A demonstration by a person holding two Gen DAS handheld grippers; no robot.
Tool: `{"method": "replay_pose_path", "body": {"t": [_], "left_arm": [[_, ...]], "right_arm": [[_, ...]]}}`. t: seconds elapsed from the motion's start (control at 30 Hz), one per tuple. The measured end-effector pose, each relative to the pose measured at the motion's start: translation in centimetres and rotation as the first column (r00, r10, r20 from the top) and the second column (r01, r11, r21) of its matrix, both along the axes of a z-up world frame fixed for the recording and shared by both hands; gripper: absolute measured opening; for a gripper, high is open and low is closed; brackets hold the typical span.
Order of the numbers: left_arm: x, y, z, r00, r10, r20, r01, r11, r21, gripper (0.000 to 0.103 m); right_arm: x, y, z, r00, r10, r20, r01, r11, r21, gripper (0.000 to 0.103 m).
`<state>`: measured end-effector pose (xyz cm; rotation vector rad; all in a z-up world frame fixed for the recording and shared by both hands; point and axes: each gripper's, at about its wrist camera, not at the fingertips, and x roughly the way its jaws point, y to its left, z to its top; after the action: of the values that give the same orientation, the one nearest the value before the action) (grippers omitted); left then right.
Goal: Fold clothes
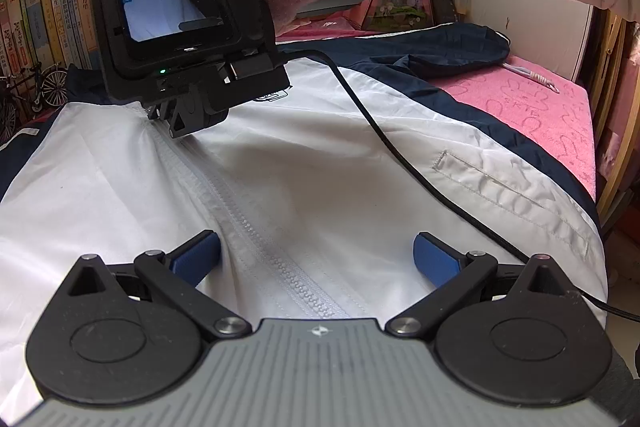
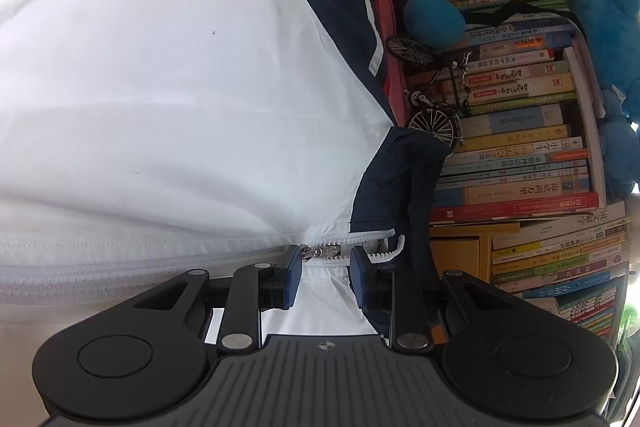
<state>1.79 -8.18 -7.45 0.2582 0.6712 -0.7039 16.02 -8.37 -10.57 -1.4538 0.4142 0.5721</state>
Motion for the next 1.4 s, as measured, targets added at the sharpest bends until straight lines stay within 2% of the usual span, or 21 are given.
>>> {"method": "replay_pose_path", "body": {"t": [0.07, 0.17, 0.23, 0.37, 0.4, 0.43, 0.47, 0.53, 0.57, 0.63, 0.7, 0.77, 0.83, 0.93, 1.0, 1.07, 1.1, 1.2, 1.27, 1.33, 1.4], "left_arm": [[0.0, 0.0, 0.0, 1.0, 0.001, 0.001, -0.001, 1.0, 0.001, 0.103], [0.0, -0.1, 0.0, 1.0, 0.002, 0.001, -0.002, 1.0, 0.003, 0.103], [0.0, -0.1, 0.0, 1.0, 0.002, 0.001, -0.002, 1.0, 0.003, 0.103], [-0.1, -0.2, 0.1, 1.0, 0.001, 0.003, -0.001, 1.0, 0.006, 0.103], [-0.1, -0.2, 0.1, 1.0, 0.001, 0.004, -0.001, 1.0, 0.007, 0.103], [-0.1, -0.2, 0.1, 1.0, 0.0, 0.003, 0.0, 1.0, 0.005, 0.103], [-0.1, -0.2, 0.1, 1.0, -0.001, 0.002, 0.001, 1.0, 0.004, 0.103], [-0.1, -0.2, 0.1, 1.0, -0.001, -0.001, 0.001, 1.0, -0.003, 0.103], [-0.1, -0.2, 0.1, 1.0, 0.0, -0.003, 0.0, 1.0, -0.005, 0.103], [0.0, -0.2, 0.2, 1.0, 0.0, -0.005, 0.0, 1.0, -0.01, 0.103], [0.0, -0.1, 0.2, 1.0, -0.001, -0.007, 0.001, 1.0, -0.014, 0.103], [0.1, -0.1, 0.2, 1.0, -0.001, -0.009, 0.001, 1.0, -0.018, 0.103], [0.1, 0.0, 0.2, 1.0, -0.001, -0.01, 0.001, 1.0, -0.021, 0.103], [0.0, 0.0, 0.2, 1.0, -0.002, -0.007, 0.002, 1.0, -0.015, 0.103], [-0.1, 0.0, 0.2, 1.0, -0.002, -0.005, 0.002, 1.0, -0.012, 0.103], [-0.1, 0.0, 0.2, 1.0, -0.002, -0.003, 0.002, 1.0, -0.009, 0.103], [-0.2, 0.0, 0.2, 1.0, -0.002, -0.003, 0.002, 1.0, -0.007, 0.103], [-0.3, -0.1, 0.1, 1.0, -0.002, 0.0, 0.002, 1.0, -0.003, 0.103], [-0.3, -0.1, 0.1, 1.0, -0.003, 0.001, 0.003, 1.0, -0.001, 0.103], [-0.3, -0.1, 0.1, 1.0, -0.004, 0.0, 0.004, 1.0, -0.003, 0.103], [-0.2, 0.0, 0.1, 1.0, -0.004, -0.002, 0.004, 1.0, -0.007, 0.103]], "right_arm": [[0.0, 0.0, 0.0, 1.0, 0.003, 0.003, -0.003, 1.0, 0.001, 0.029], [0.4, 0.1, -1.0, 0.998, -0.006, 0.058, 0.007, 1.0, -0.017, 0.029], [0.8, 0.1, -0.7, 0.998, -0.037, 0.047, 0.036, 0.999, 0.033, 0.029], [0.9, 0.0, -0.7, 0.997, -0.046, 0.056, 0.043, 0.998, 0.053, 0.03], [1.4, 0.1, -1.3, 0.995, -0.063, 0.081, 0.06, 0.998, 0.031, 0.029], [2.1, 0.3, -2.1, 0.99, -0.082, 0.113, 0.083, 0.997, 0.003, 0.02], [3.3, 0.3, -2.7, 0.988, -0.113, 0.103, 0.112, 0.994, 0.019, 0.005], [5.4, 0.3, -2.9, 0.977, -0.173, 0.128, 0.159, 0.981, 0.109, 0.006], [6.6, 0.4, -2.6, 0.972, -0.21, 0.103, 0.193, 0.969, 0.155, 0.005], [6.9, 0.0, -1.8, 0.974, -0.21, 0.088, 0.192, 0.966, 0.175, 0.009], [5.8, -0.5, -1.0, 0.981, -0.161, 0.11, 0.143, 0.978, 0.149, 0.036], [4.2, -0.9, -0.1, 0.987, -0.114, 0.111, 0.099, 0.986, 0.133, 0.045], [1.9, -1.3, 0.8, 0.994, -0.071, 0.081, 0.06, 0.989, 0.132, 0.045], [-0.4, -1.0, 0.3, 0.997, -0.008, 0.074, 0.002, 0.998, 0.069, 0.045], [-0.3, -0.5, -1.0, 0.994, 0.004, 0.109, -0.007, 1.0, 0.03, 0.036], [1.1, -0.1, -1.3, 0.995, -0.021, 0.095, 0.015, 0.998, 0.065, 0.03], [1.7, 0.1, -1.2, 0.996, -0.036, 0.08, 0.028, 0.995, 0.091, 0.03], [2.7, 0.4, -1.4, 0.996, -0.02, 0.092, 0.013, 0.997, 0.073, 0.031], [3.8, 0.7, -1.2, 0.997, -0.037, 0.074, 0.029, 0.994, 0.109, 0.03], [6.1, 1.3, -2.4, 0.984, -0.095, 0.152, 0.08, 0.992, 0.097, 0.023], [8.4, 1.3, -3.4, 0.973, -0.144, 0.181, 0.131, 0.988, 0.081, 0.005]]}}
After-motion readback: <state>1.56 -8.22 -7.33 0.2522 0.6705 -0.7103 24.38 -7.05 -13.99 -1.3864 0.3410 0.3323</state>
